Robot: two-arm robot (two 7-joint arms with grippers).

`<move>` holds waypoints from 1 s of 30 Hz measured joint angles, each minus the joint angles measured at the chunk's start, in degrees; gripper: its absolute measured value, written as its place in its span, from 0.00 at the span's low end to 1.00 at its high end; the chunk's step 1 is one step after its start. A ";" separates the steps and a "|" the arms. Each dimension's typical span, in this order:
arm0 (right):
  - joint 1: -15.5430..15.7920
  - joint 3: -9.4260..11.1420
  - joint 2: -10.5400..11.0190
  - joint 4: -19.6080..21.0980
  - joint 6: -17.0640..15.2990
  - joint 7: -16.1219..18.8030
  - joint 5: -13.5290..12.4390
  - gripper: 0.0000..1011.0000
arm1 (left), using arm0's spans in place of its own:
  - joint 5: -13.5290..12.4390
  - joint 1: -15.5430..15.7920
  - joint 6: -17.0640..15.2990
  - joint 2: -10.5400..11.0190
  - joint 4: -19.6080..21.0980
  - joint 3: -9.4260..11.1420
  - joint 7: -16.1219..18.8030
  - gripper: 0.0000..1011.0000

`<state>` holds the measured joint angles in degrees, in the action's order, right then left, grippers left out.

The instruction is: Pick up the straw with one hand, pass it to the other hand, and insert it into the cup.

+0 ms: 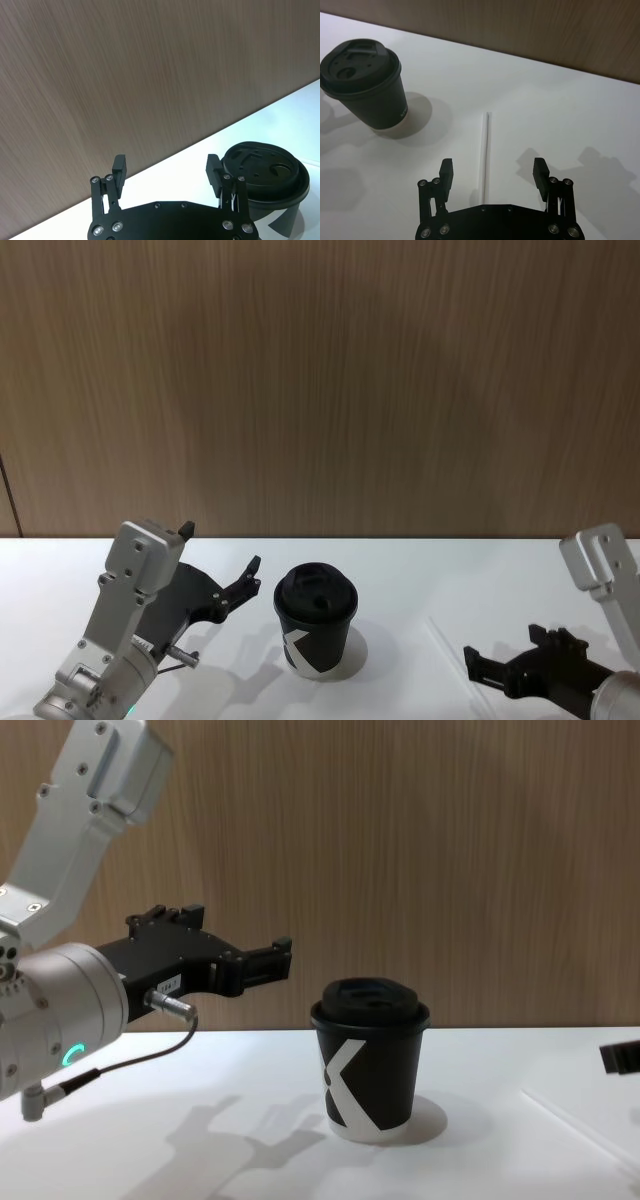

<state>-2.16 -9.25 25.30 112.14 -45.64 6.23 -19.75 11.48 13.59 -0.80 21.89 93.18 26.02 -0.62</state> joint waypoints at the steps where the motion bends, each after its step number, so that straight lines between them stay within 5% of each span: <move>1: 0.30 0.06 0.08 0.25 -0.60 -0.01 -0.03 0.99 | 0.00 0.00 0.00 0.00 0.00 0.00 0.00 0.99; 30: 0.42 -1.87 -0.70 -1.29 -4.54 1.09 1.08 0.99 | -0.01 0.00 0.00 0.00 0.00 0.00 0.00 0.99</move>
<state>-1.73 -11.12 24.59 110.85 -50.18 7.32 -18.67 11.48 13.59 -0.80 21.89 93.18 26.02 -0.62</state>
